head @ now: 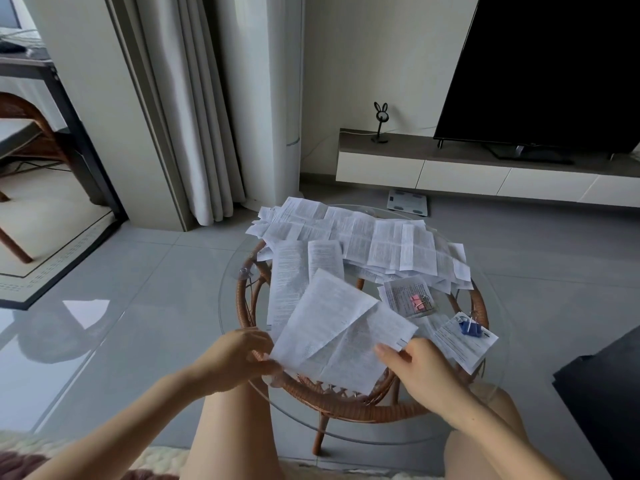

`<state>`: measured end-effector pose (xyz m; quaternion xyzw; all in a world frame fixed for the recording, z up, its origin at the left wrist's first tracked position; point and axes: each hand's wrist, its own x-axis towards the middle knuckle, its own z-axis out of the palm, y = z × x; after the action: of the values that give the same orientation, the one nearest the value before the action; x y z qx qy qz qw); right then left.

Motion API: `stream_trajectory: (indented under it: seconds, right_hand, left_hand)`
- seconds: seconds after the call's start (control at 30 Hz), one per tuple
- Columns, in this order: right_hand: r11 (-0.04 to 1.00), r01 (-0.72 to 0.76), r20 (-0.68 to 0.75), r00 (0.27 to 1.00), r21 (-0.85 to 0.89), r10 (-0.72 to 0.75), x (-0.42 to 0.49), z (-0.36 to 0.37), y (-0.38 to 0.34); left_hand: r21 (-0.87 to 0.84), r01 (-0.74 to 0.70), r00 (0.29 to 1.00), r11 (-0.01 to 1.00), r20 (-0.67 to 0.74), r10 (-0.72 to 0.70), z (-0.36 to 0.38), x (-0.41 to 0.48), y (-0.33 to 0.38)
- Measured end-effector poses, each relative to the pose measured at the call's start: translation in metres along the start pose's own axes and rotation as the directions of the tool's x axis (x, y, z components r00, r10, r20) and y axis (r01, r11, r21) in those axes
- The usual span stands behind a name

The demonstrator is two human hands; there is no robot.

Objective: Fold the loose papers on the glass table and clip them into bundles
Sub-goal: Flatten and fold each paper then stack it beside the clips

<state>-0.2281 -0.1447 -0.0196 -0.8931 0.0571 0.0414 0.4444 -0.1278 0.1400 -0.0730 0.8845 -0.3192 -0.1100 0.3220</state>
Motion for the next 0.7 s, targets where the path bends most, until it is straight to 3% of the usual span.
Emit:
stream_trajectory:
  seconds: [0.13, 0.27, 0.37, 0.47, 0.53, 0.7]
  right_hand:
    - [0.989, 0.006, -0.086, 0.996, 0.147, 0.007, -0.001, -0.012, -0.006]
    - [0.983, 0.035, -0.16, 0.987, 0.182, -0.005, -0.003, -0.019, -0.006]
    - [0.986, 0.035, -0.073, 0.997, 0.164, -0.023, -0.008, -0.024, -0.006]
    - [0.985, 0.048, 0.054, 0.997, 0.166, -0.058, -0.017, -0.032, -0.011]
    - [0.98, 0.066, 0.149, 0.984, 0.189, -0.095, -0.024, -0.039, -0.017]
    - [0.991, 0.017, 0.3, 0.952, 0.135, -0.057, -0.033, -0.058, -0.023]
  left_hand:
    - [0.026, 0.015, 0.997, 1.0, -0.08, -0.012, 0.002, 0.0, -0.006]
    - [0.052, -0.081, 0.995, 0.995, 0.06, 0.078, 0.004, 0.003, -0.001]
    - [0.089, -0.053, 0.99, 0.995, 0.136, 0.041, -0.003, 0.003, 0.004]
    - [0.202, -0.048, 0.984, 0.978, -0.159, 0.081, -0.011, 0.015, 0.009]
    - [0.33, -0.032, 0.964, 0.944, -0.238, 0.116, -0.018, 0.03, 0.009]
    - [0.448, -0.055, 0.995, 0.893, 0.096, 0.013, -0.01, 0.051, 0.013]
